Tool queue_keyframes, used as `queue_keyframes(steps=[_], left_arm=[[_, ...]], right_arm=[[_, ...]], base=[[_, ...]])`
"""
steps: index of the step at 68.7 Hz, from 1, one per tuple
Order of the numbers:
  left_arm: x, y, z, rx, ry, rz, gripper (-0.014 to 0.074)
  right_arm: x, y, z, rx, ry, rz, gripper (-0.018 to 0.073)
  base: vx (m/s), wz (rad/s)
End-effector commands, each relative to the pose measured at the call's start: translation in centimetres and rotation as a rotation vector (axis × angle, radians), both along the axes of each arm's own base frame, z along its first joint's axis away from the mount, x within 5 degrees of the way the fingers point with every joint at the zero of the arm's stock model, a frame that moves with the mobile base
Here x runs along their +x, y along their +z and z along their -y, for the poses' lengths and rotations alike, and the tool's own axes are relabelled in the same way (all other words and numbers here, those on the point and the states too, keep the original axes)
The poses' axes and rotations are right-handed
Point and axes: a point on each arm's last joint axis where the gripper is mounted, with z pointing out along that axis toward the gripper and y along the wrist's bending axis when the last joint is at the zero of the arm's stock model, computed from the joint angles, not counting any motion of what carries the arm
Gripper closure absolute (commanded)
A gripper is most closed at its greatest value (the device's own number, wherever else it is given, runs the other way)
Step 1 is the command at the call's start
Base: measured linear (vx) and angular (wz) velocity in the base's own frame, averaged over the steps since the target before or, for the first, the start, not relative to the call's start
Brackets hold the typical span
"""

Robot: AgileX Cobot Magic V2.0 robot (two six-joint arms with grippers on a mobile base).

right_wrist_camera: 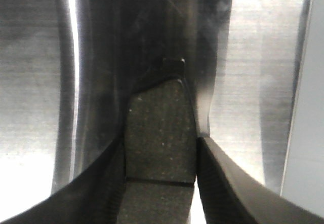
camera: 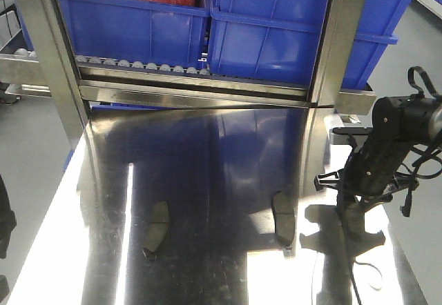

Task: Move and align brake pads A on conveyor
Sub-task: 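Close the right gripper on the brake pad and lift it, then raise both held brake pads clear of the table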

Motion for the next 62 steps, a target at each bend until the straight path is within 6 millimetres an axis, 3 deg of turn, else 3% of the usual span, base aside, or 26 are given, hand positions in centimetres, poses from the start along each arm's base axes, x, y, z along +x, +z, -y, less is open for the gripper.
queue_keyframes(steps=[1,17,28,38,48,62], left_arm=[[0.2,1.9,0.2,-0.036,-0.012,0.122,0.0603],[0.2,1.9,0.2,-0.036,-0.012,0.122,0.0603],[0.2,1.9,0.2,-0.036,-0.012,0.122,0.0603],[0.2,1.9,0.2,-0.036,-0.012,0.122,0.0603],[0.2,1.9,0.2,-0.036,-0.012,0.122,0.0603],[0.2,1.9,0.2,-0.036,-0.012,0.122,0.0603]], right_arm=[[-0.1,4.5,0.1,0.008,0.002,0.132,0.0575],[-2.1,10.3,0.3,0.019,0.01,0.281,0.0571],[-4.5,15.4,0.5,0.028,0.012,0.436,0.0571],[-6.9,18.8,0.7,0.023,0.041,0.555,0.0571],[-10.0,19.4,0.9,0.024,0.058,0.706,0.0569],[-15.4,18.2,1.4,0.034,0.053,0.905,0.0569]], base=[[0.0,0.0],[0.0,0.0],[0.0,0.0],[0.0,0.0],[0.0,0.0],[0.0,0.0]])
